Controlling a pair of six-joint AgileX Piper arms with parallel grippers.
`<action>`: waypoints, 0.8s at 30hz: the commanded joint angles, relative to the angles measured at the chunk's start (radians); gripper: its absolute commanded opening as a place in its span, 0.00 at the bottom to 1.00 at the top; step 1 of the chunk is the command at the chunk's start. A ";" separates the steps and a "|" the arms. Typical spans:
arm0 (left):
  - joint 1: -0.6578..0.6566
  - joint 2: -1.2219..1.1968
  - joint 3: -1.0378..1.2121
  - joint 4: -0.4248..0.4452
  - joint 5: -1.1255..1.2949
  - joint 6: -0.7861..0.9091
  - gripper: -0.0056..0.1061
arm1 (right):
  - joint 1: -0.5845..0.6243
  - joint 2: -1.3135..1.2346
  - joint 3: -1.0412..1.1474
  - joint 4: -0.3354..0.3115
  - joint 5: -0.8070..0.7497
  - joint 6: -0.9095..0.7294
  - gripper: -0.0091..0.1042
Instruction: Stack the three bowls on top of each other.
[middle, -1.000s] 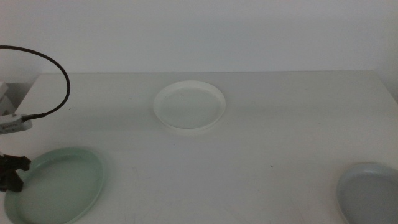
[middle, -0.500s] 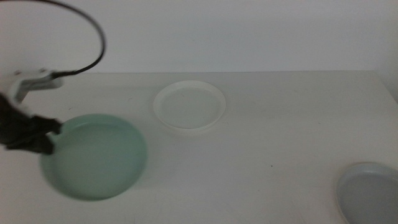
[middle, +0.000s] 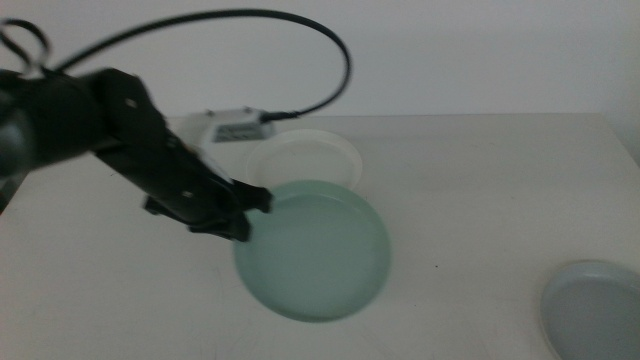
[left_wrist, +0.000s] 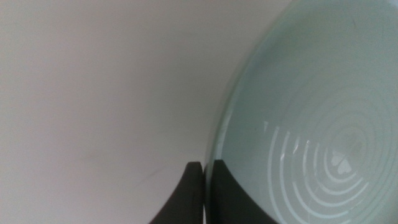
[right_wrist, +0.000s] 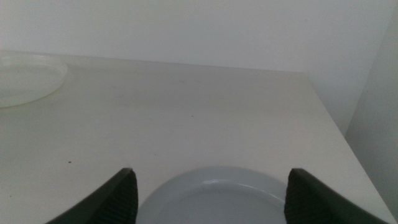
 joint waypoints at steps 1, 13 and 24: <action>-0.046 -0.008 -0.031 -0.071 -0.073 -0.016 0.05 | -0.006 -0.026 -0.006 -0.003 -0.074 -0.013 0.61; -0.150 0.134 -0.031 -0.140 -0.209 -0.010 0.05 | -0.006 -0.026 -0.006 -0.003 -0.074 -0.013 0.61; -0.150 0.183 -0.031 -0.127 -0.213 -0.010 0.22 | -0.006 -0.026 -0.006 -0.003 -0.074 -0.013 0.61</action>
